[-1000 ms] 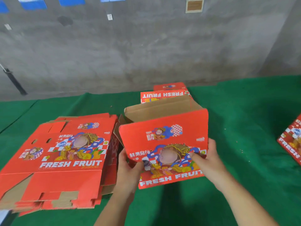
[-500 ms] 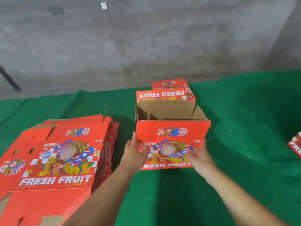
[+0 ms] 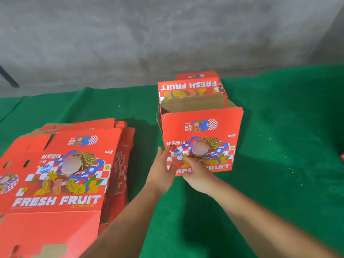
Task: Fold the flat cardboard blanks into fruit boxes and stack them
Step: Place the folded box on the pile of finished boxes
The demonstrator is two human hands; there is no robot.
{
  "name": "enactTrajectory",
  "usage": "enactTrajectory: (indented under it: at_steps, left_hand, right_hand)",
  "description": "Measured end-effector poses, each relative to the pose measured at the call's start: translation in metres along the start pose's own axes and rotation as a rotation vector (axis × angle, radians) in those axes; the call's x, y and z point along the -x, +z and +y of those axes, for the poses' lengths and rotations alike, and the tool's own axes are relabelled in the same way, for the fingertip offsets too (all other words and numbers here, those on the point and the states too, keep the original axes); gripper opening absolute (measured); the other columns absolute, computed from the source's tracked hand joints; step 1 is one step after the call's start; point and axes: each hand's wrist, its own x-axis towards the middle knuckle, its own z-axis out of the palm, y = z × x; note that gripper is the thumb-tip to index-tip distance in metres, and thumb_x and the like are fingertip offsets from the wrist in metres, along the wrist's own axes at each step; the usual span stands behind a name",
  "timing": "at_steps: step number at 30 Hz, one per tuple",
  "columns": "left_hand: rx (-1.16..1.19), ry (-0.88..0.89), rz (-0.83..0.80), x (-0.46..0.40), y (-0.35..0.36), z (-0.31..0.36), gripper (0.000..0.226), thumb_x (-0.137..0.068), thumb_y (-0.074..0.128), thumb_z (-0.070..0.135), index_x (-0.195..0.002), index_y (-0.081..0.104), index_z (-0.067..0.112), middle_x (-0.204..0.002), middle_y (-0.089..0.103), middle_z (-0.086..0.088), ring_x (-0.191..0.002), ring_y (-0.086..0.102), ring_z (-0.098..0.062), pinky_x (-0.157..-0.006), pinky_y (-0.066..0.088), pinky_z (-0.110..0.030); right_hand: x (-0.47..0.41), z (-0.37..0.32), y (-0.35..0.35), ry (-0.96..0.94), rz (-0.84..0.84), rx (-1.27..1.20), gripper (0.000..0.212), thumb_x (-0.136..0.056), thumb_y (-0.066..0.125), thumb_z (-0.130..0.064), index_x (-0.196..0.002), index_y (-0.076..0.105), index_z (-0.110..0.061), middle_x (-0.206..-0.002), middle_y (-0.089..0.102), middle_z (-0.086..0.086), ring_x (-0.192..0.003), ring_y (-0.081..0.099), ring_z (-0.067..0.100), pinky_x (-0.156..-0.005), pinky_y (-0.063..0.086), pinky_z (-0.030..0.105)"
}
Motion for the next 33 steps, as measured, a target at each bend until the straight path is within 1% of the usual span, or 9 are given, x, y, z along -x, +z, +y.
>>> enactTrajectory:
  at_steps: [2,6,9,11,15,20,24,29,33]
  left_hand:
    - [-0.111,0.081,0.135,0.018,-0.004,-0.009,0.067,-0.096,0.055,0.009,-0.155,0.039,0.039,-0.169,0.025,0.001,-0.156,0.017,-0.010,-0.125,0.021,-0.035]
    - [-0.243,0.097,0.234,0.050,-0.029,-0.014,0.063,-0.093,0.054,0.002,-0.151,0.050,0.025,-0.167,0.028,-0.008,-0.155,0.024,-0.024,-0.129,0.005,-0.045]
    - [-0.435,0.047,0.399,0.066,-0.065,-0.025,0.062,-0.092,0.059,0.011,-0.152,0.048,0.024,-0.168,0.026,-0.008,-0.156,0.020,-0.032,-0.128,0.005,-0.050]
    - [-0.597,-0.170,0.427,0.077,-0.089,-0.039,0.075,-0.091,0.060,0.022,-0.159,0.029,0.033,-0.172,0.004,-0.012,-0.157,0.005,-0.042,-0.126,-0.005,-0.054]
    - [-0.761,-0.527,0.325,0.105,-0.118,-0.071,0.087,-0.099,0.050,0.021,-0.162,-0.008,0.036,-0.164,-0.025,-0.026,-0.153,0.003,-0.053,-0.125,0.008,-0.059]
    - [-0.861,-0.346,0.291,0.131,-0.116,-0.075,0.070,-0.102,0.038,0.010,-0.163,0.005,0.019,-0.166,0.012,-0.023,-0.151,0.019,-0.046,-0.125,0.021,-0.047]
    - [-0.781,-0.100,0.365,0.156,-0.089,-0.043,0.068,-0.096,0.046,0.007,-0.158,0.022,0.021,-0.165,0.025,-0.008,-0.152,0.024,-0.036,-0.125,0.021,-0.043]
    - [-0.408,0.412,0.337,0.193,-0.033,-0.001,0.059,-0.093,0.047,0.011,-0.151,0.048,0.010,-0.160,0.042,-0.007,-0.151,0.036,-0.028,-0.126,0.023,-0.043]
    - [-0.262,0.424,0.319,0.205,-0.052,-0.010,0.052,-0.101,0.047,0.033,-0.152,0.048,0.023,-0.164,0.035,0.005,-0.153,0.027,-0.010,-0.127,0.016,-0.041]
  right_hand:
    - [0.001,-0.008,0.025,-0.053,0.008,0.027,0.049,-0.094,0.054,-0.015,-0.139,0.050,-0.032,-0.115,0.066,0.000,-0.081,0.066,0.014,-0.068,0.058,0.034]
    - [0.002,-0.043,0.071,-0.102,-0.098,-0.068,0.058,-0.100,0.052,-0.020,-0.156,0.037,-0.028,-0.161,0.042,0.002,-0.140,0.050,0.025,-0.114,0.045,0.044]
    - [0.009,-0.065,0.091,-0.103,-0.119,-0.109,0.062,-0.098,0.053,-0.027,-0.158,0.035,-0.028,-0.163,0.038,-0.005,-0.132,0.053,0.013,-0.103,0.047,0.027]
    - [0.019,-0.076,0.102,-0.081,-0.157,-0.125,0.063,-0.099,0.051,-0.021,-0.159,0.034,-0.028,-0.163,0.038,-0.007,-0.125,0.052,0.008,-0.090,0.047,0.021]
    - [0.041,-0.098,0.124,0.006,-0.245,-0.276,0.060,-0.101,0.048,-0.016,-0.159,0.033,-0.020,-0.159,0.043,0.000,-0.131,0.055,0.020,-0.108,0.049,0.038]
    - [0.069,-0.120,0.134,0.112,-0.273,-0.490,0.043,-0.103,0.055,-0.038,-0.144,0.047,-0.026,-0.106,0.063,-0.012,-0.106,0.068,0.022,-0.090,0.059,0.036]
    - [0.076,-0.133,0.124,0.184,-0.263,-0.771,0.032,-0.102,0.059,-0.045,-0.123,0.061,-0.021,-0.112,0.075,0.001,-0.100,0.074,0.024,-0.083,0.061,0.039]
    - [0.083,-0.136,0.079,0.141,0.139,-0.927,0.013,-0.100,0.064,-0.015,-0.112,0.065,-0.017,-0.106,0.075,0.012,-0.091,0.073,0.028,-0.084,0.061,0.043]
    - [0.117,-0.108,0.010,0.009,0.240,-1.020,0.012,-0.102,0.062,-0.020,-0.112,0.068,-0.024,-0.094,0.079,0.005,-0.076,0.076,0.024,-0.065,0.063,0.042]
